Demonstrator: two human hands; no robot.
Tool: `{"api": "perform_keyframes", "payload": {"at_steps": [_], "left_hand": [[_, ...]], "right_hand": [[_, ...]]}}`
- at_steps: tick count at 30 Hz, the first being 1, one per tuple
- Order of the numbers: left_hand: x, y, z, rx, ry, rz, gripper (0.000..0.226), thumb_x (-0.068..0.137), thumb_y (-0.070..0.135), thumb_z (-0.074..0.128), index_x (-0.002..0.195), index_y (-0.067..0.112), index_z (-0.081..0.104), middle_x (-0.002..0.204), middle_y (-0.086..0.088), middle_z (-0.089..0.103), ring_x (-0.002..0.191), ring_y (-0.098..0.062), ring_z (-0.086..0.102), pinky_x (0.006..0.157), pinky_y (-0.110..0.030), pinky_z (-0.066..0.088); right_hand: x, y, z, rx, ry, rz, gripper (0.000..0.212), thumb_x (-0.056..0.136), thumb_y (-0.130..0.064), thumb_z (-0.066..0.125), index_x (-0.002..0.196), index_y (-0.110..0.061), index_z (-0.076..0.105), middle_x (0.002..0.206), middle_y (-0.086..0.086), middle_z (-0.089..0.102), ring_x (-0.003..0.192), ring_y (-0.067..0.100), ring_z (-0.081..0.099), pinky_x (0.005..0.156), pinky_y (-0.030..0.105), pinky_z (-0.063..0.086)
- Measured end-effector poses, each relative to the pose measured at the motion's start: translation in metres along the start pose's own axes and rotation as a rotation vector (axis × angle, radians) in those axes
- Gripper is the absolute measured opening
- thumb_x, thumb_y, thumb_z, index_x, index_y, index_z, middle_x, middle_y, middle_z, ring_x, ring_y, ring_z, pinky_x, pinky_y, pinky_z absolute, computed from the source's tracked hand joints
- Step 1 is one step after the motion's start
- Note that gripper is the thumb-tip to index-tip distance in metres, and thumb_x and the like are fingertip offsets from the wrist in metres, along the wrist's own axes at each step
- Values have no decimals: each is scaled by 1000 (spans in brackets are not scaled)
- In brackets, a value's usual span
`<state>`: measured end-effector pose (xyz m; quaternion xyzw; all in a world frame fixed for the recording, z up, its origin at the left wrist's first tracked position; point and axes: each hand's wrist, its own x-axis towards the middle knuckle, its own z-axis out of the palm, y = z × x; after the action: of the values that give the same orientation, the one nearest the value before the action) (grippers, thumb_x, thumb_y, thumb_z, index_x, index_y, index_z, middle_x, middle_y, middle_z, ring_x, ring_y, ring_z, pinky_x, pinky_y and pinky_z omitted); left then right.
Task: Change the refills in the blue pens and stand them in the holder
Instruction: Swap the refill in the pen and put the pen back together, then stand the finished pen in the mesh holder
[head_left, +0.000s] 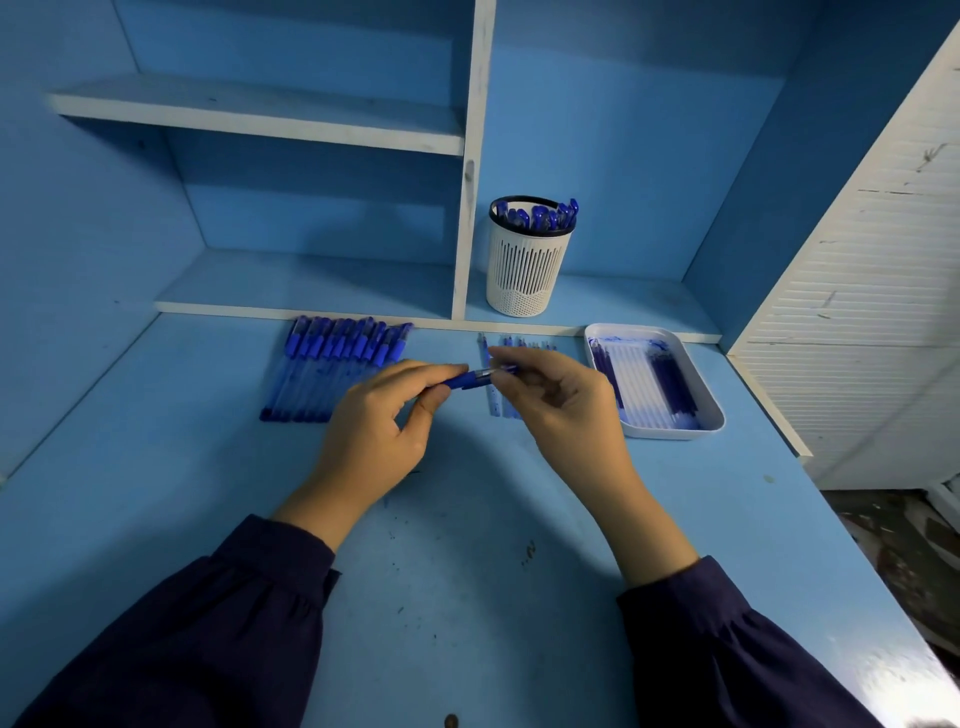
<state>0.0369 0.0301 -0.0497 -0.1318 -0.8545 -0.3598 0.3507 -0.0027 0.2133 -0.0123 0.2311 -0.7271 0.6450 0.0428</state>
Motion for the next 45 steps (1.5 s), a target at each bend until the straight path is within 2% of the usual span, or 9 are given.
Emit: {"api": "perform_keyframes", "payload": {"at_steps": [6, 9, 13, 17, 22, 29, 38, 42, 45], "left_hand": [[4, -5, 8, 80, -48, -67, 36, 98, 26, 52, 129, 14, 64, 124, 1, 66, 111, -11, 62, 93, -21, 50], [13, -10, 14, 316, -130, -116, 47, 98, 36, 39, 131, 11, 61, 127, -5, 64, 113, -23, 61, 87, -32, 51], [32, -19, 28, 442, -336, -287, 48, 103, 29, 36, 145, 8, 44, 147, -9, 47, 134, -27, 44, 106, -39, 39], [40, -23, 43, 396, -363, -280, 58, 93, 32, 33, 137, 1, 53, 137, -12, 56, 126, -30, 52, 99, -40, 47], [44, -27, 53, 411, -305, -256, 33, 91, 9, 60, 120, -5, 65, 123, -16, 65, 110, -35, 63, 86, -41, 54], [47, -26, 55, 351, -313, -330, 54, 88, 28, 39, 129, 1, 61, 135, -11, 59, 124, -29, 55, 100, -38, 46], [48, -25, 52, 349, -340, -332, 57, 88, 32, 32, 130, 4, 58, 133, -9, 57, 123, -25, 52, 102, -33, 42], [50, -21, 50, 361, -379, -338, 45, 99, 24, 40, 139, 6, 50, 146, -7, 48, 134, -22, 42, 107, -30, 35], [51, -18, 50, 368, -396, -354, 47, 102, 24, 39, 146, 10, 42, 154, -4, 37, 142, -19, 33, 112, -29, 29]], "right_hand": [[0, -9, -17, -60, 231, -154, 15, 86, 0, 68, 97, -8, 63, 83, -4, 68, 79, 6, 65, 77, 18, 49], [7, -22, -33, -63, 388, -220, 15, 87, -2, 68, 95, -11, 59, 86, -4, 68, 82, 8, 65, 77, 20, 50], [25, -46, -52, -137, 530, -367, 13, 90, -4, 65, 99, -12, 61, 92, -6, 67, 87, 8, 66, 84, 26, 52], [55, -69, -66, -234, 597, -553, 13, 92, -3, 62, 105, -4, 62, 94, 1, 65, 87, 13, 66, 83, 27, 53], [101, -91, -72, -349, 647, -695, 13, 90, -3, 61, 103, 0, 64, 91, 6, 66, 83, 17, 65, 79, 31, 55], [161, -77, -59, -501, 548, -662, 16, 89, -4, 59, 104, -2, 64, 90, 7, 66, 78, 11, 61, 75, 16, 48], [195, -3, -48, -763, 176, -299, 18, 94, -8, 54, 92, -1, 71, 93, 14, 68, 82, 27, 62, 77, 40, 52], [177, -8, -52, -685, 192, -300, 25, 97, -10, 51, 112, 0, 68, 113, 14, 68, 102, 22, 63, 85, 14, 42], [155, -8, -50, -614, 244, -329, 24, 96, -9, 53, 113, -2, 68, 109, 11, 69, 93, 11, 59, 84, 12, 43]]}}
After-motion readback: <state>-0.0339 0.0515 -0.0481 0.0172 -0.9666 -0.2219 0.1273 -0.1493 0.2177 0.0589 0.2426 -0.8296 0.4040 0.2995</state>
